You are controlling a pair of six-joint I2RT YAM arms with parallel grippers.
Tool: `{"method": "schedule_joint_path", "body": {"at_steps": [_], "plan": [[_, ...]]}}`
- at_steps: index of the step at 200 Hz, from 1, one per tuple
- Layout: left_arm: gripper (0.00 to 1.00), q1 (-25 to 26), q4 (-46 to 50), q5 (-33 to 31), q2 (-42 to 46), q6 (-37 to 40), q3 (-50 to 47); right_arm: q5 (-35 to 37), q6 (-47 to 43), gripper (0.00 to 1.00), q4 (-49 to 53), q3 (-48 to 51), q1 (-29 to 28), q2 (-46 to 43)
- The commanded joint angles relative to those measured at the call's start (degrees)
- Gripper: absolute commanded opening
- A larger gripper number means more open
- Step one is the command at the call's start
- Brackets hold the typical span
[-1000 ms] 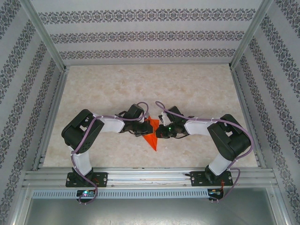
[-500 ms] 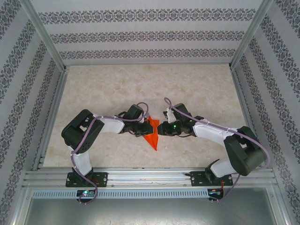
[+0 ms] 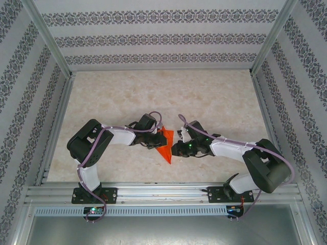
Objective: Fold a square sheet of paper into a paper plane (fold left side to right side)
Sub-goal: Fourth fold the wing at the center of the table.
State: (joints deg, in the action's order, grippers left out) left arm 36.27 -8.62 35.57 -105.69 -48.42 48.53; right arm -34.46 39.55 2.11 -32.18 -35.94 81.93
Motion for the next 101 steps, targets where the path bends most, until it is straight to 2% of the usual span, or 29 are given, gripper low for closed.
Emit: {"method": "schedule_joint_path", "body": {"at_steps": [1,27,101], "plan": [[0.00,0.4,4.9,-3.0,-1.6,-0.4,-2.2,-3.2,2.5,0.11,-5.7,-0.6,-1.2,1.4],[0.00,0.4,5.0,-3.0,-1.6,-0.4,-2.1,-4.6,3.5,0.01,-8.1,-1.1,-2.7,3.8],[0.00,0.4,5.3,-3.1,-1.8,-0.3,-1.7,-3.3,5.1,0.01,-10.5,0.3,-5.1,7.9]]}}
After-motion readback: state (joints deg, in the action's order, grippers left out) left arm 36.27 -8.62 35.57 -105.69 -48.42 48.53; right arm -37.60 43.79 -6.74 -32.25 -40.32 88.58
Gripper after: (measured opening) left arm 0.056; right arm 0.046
